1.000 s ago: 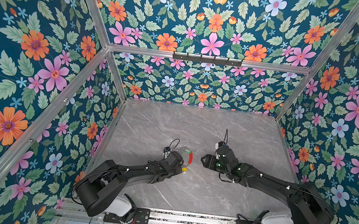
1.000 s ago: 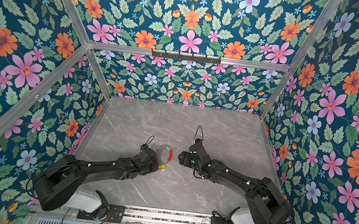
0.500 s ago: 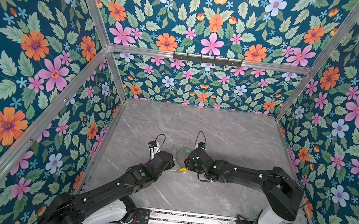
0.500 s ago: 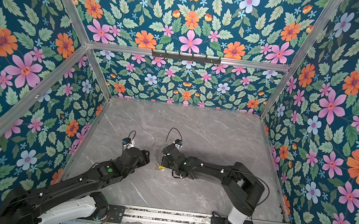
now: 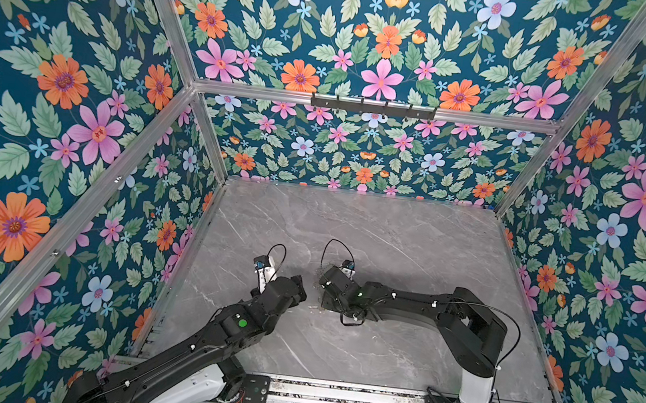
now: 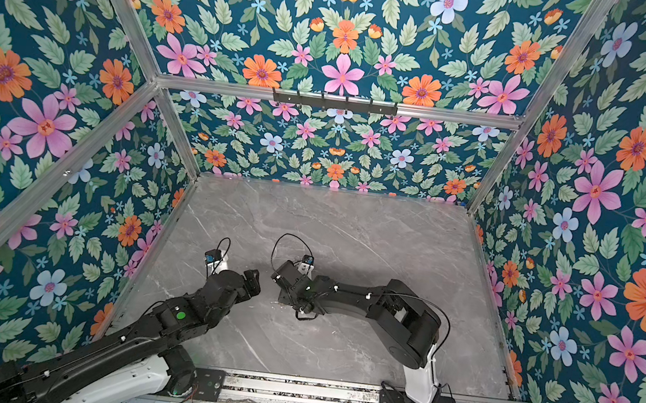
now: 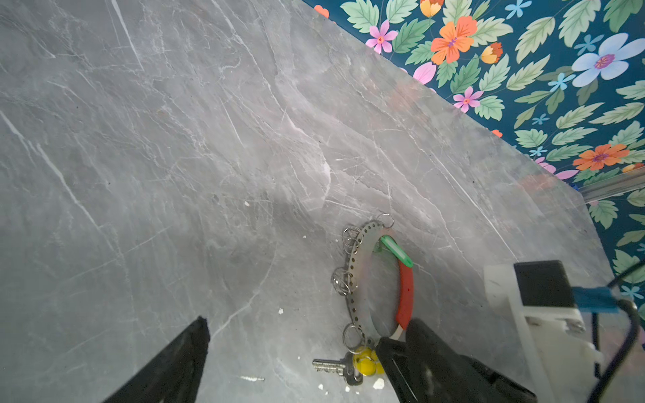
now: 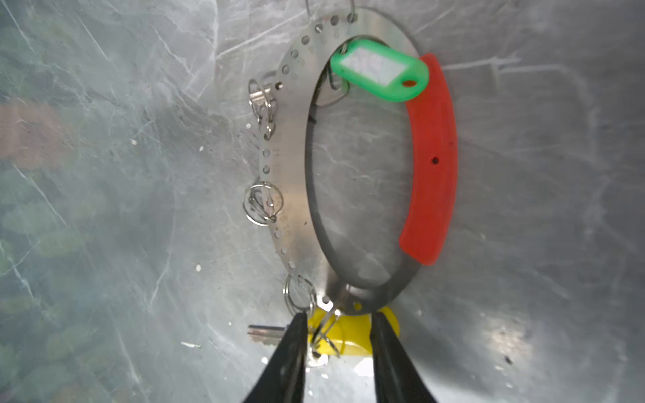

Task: Remove the keys from the keyring
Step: 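Grasp the keyring hoop near the yellow tag with the right gripper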

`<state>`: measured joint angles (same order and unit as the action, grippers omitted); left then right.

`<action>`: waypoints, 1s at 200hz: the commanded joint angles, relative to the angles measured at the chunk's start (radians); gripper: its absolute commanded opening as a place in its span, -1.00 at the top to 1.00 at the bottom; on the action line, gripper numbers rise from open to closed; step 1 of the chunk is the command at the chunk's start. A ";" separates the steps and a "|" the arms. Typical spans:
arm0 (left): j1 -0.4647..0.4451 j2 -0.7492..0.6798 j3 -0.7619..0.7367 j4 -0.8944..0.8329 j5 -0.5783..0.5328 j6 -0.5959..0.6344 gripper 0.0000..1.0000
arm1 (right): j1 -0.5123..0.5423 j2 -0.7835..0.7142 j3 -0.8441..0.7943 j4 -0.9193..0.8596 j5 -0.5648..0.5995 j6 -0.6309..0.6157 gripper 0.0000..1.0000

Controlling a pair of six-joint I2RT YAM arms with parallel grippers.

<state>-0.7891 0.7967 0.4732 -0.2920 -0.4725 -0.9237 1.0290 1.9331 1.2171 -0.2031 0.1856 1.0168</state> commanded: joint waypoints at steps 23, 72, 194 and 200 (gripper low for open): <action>0.000 -0.001 -0.016 -0.006 -0.014 0.020 -0.79 | 0.004 0.026 0.028 -0.025 0.006 -0.015 0.44; 0.000 -0.001 -0.016 -0.004 -0.014 0.026 -0.79 | 0.005 0.026 0.032 -0.047 0.027 -0.040 0.67; 0.000 0.056 0.019 0.064 0.083 0.091 -0.83 | 0.004 -0.210 -0.157 0.158 0.066 -0.438 1.00; -0.001 0.055 0.019 0.074 0.094 0.095 -0.83 | 0.004 -0.235 -0.176 0.177 0.056 -0.471 1.00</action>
<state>-0.7891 0.8520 0.4831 -0.2607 -0.4183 -0.8619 1.0313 1.7721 1.0897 -0.1360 0.2432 0.7120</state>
